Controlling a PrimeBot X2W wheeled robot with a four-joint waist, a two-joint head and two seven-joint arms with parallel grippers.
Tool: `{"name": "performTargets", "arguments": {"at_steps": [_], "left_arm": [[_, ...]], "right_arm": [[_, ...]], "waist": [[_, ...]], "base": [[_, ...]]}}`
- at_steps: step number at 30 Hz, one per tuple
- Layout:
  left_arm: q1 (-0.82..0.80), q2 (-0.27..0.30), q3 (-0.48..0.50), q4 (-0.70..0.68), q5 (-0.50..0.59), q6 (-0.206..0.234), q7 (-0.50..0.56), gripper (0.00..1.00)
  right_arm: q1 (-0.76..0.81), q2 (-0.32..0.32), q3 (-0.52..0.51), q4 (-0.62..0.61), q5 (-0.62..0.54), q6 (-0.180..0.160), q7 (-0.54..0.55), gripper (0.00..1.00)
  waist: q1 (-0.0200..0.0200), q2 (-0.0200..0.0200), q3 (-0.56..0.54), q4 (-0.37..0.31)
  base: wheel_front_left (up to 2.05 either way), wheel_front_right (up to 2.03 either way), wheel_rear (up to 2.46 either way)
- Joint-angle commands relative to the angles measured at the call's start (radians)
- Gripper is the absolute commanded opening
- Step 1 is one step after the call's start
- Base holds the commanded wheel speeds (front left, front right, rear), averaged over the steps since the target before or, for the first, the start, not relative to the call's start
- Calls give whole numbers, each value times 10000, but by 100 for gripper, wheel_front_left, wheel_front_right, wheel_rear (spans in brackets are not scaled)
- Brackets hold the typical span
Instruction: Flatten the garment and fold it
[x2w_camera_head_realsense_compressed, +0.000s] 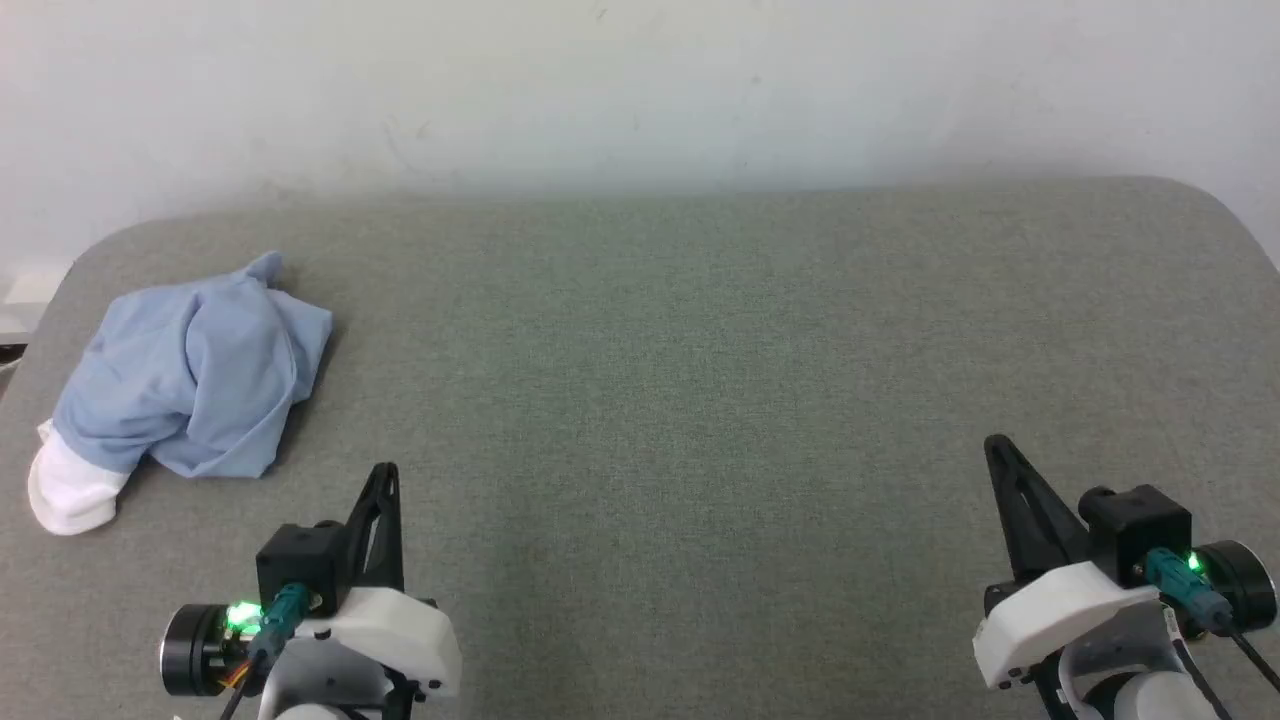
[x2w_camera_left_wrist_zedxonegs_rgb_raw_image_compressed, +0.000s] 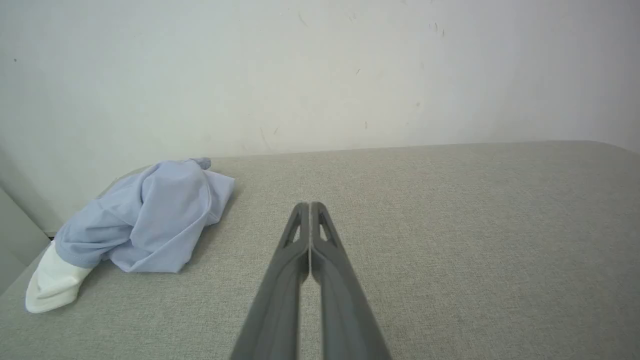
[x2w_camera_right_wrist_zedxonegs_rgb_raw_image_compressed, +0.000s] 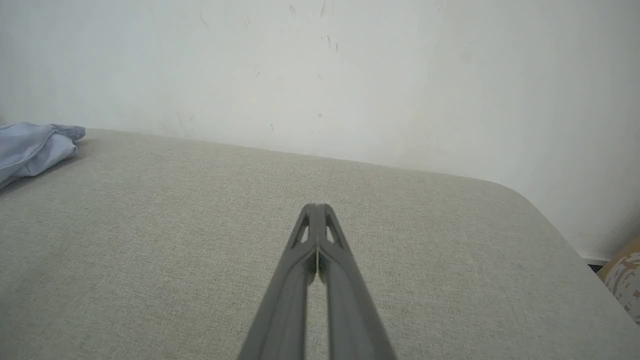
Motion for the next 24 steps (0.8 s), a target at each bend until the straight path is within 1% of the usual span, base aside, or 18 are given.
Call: {"name": "performTargets", "arguments": {"at_steps": [1, 24], "left_arm": [[-128, -7, 39, -3, 66, -83, 1, 0], [-128, -7, 39, -3, 66, -83, 1, 0]], "right_arm": [[-49, 34, -3, -64, -76, -19, 5, 0], [-49, 34, -3, -64, -76, -19, 5, 0]], "waist": [[0, 0, 0, 0], [0, 0, 0, 0]], "base": [[0, 0, 0], [0, 0, 0]]}}
